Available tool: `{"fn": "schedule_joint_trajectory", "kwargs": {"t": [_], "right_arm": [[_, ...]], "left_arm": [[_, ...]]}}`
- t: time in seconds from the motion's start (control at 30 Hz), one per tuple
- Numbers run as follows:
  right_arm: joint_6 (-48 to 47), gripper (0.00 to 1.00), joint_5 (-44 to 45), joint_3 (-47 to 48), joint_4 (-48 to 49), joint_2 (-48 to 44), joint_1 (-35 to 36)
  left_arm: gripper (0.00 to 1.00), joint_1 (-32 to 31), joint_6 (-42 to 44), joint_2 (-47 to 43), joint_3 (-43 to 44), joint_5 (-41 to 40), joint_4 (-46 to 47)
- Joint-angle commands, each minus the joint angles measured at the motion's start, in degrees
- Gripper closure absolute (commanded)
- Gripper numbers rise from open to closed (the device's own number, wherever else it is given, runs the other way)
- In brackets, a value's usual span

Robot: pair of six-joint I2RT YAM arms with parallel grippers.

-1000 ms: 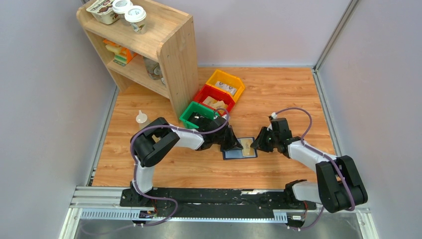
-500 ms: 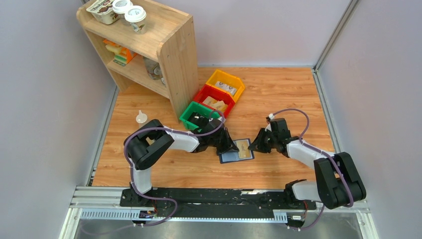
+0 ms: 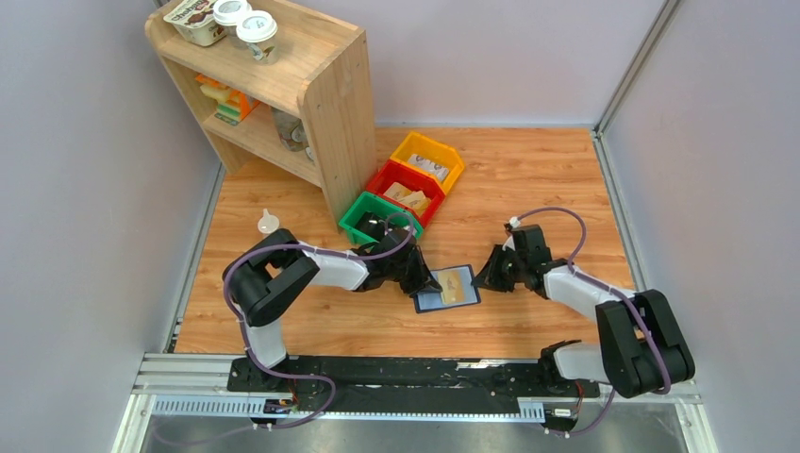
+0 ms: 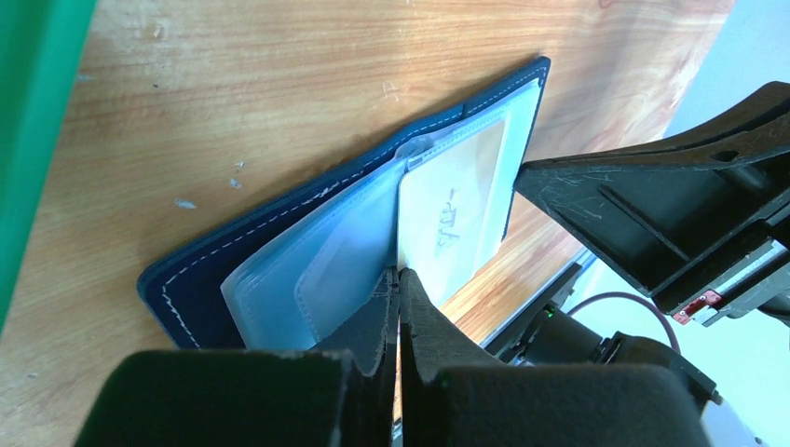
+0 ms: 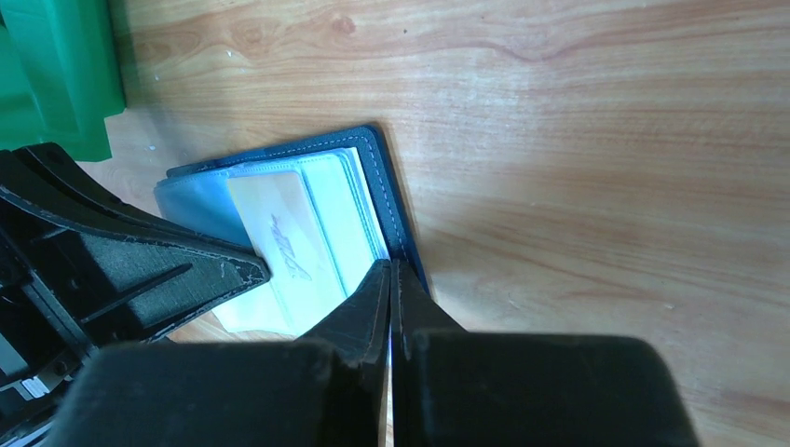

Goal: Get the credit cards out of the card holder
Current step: Remove the credit card from the card holder.

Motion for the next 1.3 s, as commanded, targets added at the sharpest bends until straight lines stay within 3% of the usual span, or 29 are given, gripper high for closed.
{"fn": "schedule_joint_trajectory", "kwargs": {"t": [0.0,0.1,0.27,0.37,0.47,0.67,0.97,1.07,1.23,1.27], "right_arm": [[-2.3,1.00,4.5,-0.4,-6.0,-2.0,-0.5],[-2.8,0.99,4.4,0.1,-6.8,-3.2,-0.6],[-3.5,0.78,0.5,0.5,-4.7,-7.9,-0.4],[-2.8,0.74,-2.8,0.0,-0.8,-11.9,-0.2],[-1.8,0.73,-7.4,-0.4,3.7,-12.5,0.1],[0.5,0.74,-13.1,-0.6,12.0,-4.0,0.6],[2.3,0.79,-14.7,-2.6,16.4,4.8,0.5],[2.5,0.81,-13.3,-2.9,14.3,6.4,0.5],[2.7,0.84,-10.7,-3.7,11.4,7.4,-0.2],[2.8,0.84,-10.3,-3.8,11.1,7.2,-0.3]], "left_arm": [[1.00,0.4,0.8,-1.8,-0.8,-0.5,-4.6],[1.00,0.4,1.7,-2.2,-0.6,-0.5,-5.4],[1.00,0.4,4.2,-0.7,1.6,1.6,-5.9],[1.00,0.4,5.2,0.4,3.0,3.2,-5.2],[1.00,0.4,5.7,0.5,3.2,3.3,-4.4],[1.00,0.4,6.9,1.0,4.0,4.0,-5.1],[0.99,0.4,5.7,0.5,3.2,3.2,-4.8],[0.88,0.5,3.7,0.2,1.5,2.1,-2.9],[0.55,0.5,0.9,0.5,0.2,1.0,-2.4],[0.54,0.5,0.6,0.5,0.2,1.0,-2.5]]}}
